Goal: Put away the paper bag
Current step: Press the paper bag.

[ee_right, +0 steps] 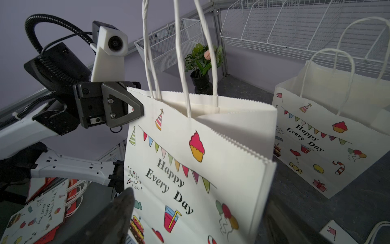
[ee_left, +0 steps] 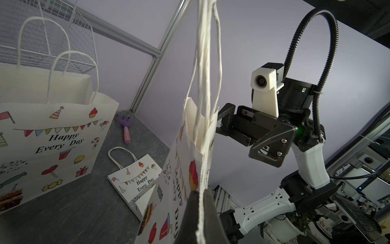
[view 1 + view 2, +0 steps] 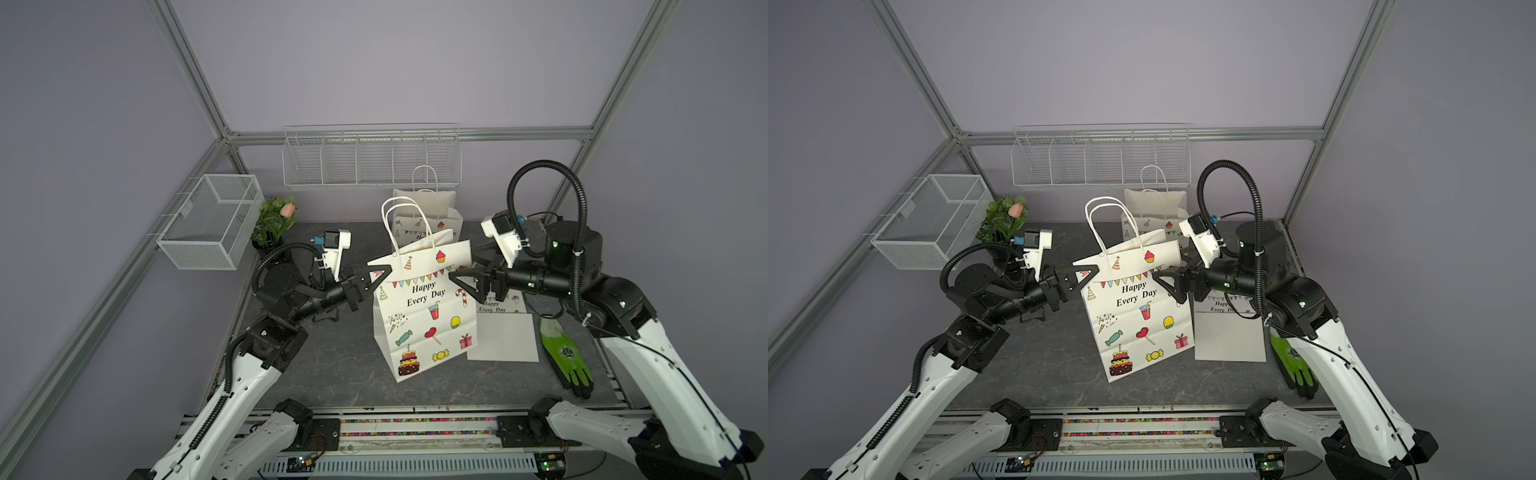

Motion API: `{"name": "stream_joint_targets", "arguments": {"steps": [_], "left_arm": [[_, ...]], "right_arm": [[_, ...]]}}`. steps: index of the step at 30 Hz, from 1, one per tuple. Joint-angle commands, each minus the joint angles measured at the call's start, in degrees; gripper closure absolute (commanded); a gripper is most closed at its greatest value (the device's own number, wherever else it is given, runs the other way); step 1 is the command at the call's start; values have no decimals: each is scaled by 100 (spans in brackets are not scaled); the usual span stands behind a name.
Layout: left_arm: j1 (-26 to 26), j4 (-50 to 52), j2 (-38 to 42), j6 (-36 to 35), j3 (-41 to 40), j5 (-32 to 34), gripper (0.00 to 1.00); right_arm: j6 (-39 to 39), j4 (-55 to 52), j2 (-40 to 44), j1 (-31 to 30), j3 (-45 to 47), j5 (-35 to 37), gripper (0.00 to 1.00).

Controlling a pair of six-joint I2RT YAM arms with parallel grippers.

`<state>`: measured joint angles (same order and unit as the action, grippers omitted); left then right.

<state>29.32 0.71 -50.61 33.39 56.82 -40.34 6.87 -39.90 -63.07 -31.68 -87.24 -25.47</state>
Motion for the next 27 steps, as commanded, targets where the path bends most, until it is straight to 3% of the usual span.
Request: {"name": "stream_joint_targets", "arguments": {"steps": [1,4,7,10,12,15,18,21,27], "left_arm": [[21,1592,-98,-992,829,-108,100],[-96,2411,-350,-1497,1412,-468,100],[-523,2624,-656,-1529,1834,-1552,100],[-921,2503,-882,-1435,2128,-2536,100],[-1063,2117,-1037,-1170,2218,-3142,99],[-1114,1515,-1311,-732,2379,-3682,98],[-1125,1475,-1663,-753,2764,-4073,97],[-1123,1476,-1936,-777,3126,-4287,97],[-1126,1502,-2147,-621,3710,-4440,97]], "right_arm": [[74,262,242,769,218,-1175,11],[603,1074,442,1710,602,-2358,11],[1853,2652,454,2637,1187,-3395,11],[2974,4052,165,3010,1558,-4132,11],[3202,4287,9,3004,1570,-4461,9],[3086,4299,126,2828,1703,-4573,8],[2313,3698,473,2449,1754,-4565,9],[1692,3091,736,2178,1752,-4412,9],[1430,2896,730,2175,1926,-3888,3]]}}
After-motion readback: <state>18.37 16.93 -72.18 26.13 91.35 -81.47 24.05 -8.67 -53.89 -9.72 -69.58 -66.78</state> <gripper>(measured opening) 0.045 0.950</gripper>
